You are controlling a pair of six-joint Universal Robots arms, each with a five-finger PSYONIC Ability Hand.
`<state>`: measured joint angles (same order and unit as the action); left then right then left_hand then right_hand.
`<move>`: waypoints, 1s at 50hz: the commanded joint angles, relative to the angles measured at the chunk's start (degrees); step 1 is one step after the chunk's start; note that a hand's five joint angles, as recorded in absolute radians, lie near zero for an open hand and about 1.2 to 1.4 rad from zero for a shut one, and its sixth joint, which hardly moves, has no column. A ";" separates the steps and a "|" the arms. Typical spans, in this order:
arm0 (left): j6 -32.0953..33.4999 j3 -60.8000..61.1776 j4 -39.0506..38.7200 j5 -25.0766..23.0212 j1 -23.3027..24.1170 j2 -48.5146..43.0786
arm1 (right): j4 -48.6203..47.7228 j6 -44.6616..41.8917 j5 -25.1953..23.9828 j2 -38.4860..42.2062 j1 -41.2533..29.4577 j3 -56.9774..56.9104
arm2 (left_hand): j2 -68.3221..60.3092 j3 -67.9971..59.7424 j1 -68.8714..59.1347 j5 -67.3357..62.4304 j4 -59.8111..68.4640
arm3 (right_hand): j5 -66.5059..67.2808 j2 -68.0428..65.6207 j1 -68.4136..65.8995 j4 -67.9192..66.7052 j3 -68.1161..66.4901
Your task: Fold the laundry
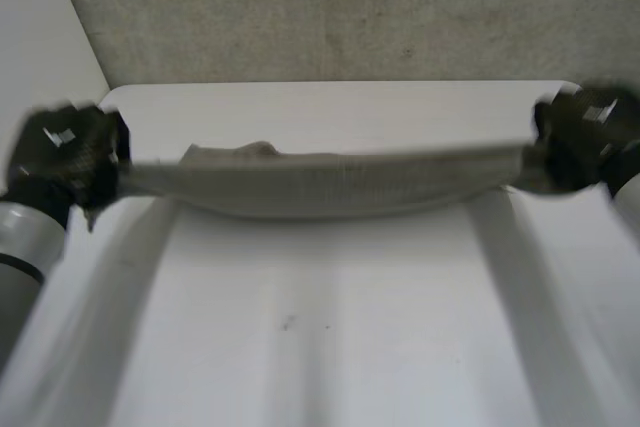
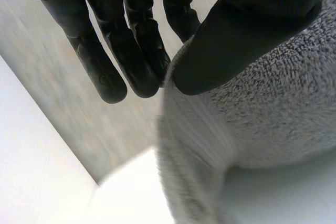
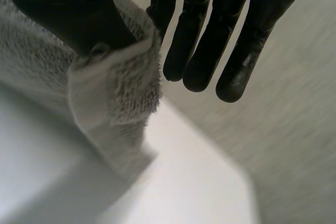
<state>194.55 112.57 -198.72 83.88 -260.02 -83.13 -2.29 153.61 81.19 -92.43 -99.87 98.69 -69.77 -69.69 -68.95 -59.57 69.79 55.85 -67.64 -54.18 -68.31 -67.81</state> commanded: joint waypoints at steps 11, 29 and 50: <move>3.03 -25.02 27.68 -3.37 -0.75 4.14 | 29.36 -14.38 -3.23 2.58 0.90 -28.47 | -10.23 -10.31 -11.05 -10.43 10.21 | 14.15 -12.36 -25.82 -11.69 -12.19; 13.94 -56.96 27.78 -1.52 2.32 -31.12 | 17.28 -18.88 8.52 28.88 -6.20 -47.75 | -10.23 -10.31 -11.05 -10.43 10.21 | 14.15 -12.36 -25.82 -11.69 -12.19; -11.83 -46.51 3.52 3.22 0.13 -20.40 | -18.56 -11.05 8.04 14.99 -7.80 -30.23 | -10.23 -10.31 -11.05 -10.43 10.21 | 14.15 -12.36 -25.82 -11.69 -12.19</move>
<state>181.00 52.40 -192.98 87.46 -257.64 -104.06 -28.97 142.61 92.73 -78.35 -108.14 63.22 -69.77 -69.72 -69.19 -59.55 69.80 57.00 -67.64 -55.32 -68.40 -68.11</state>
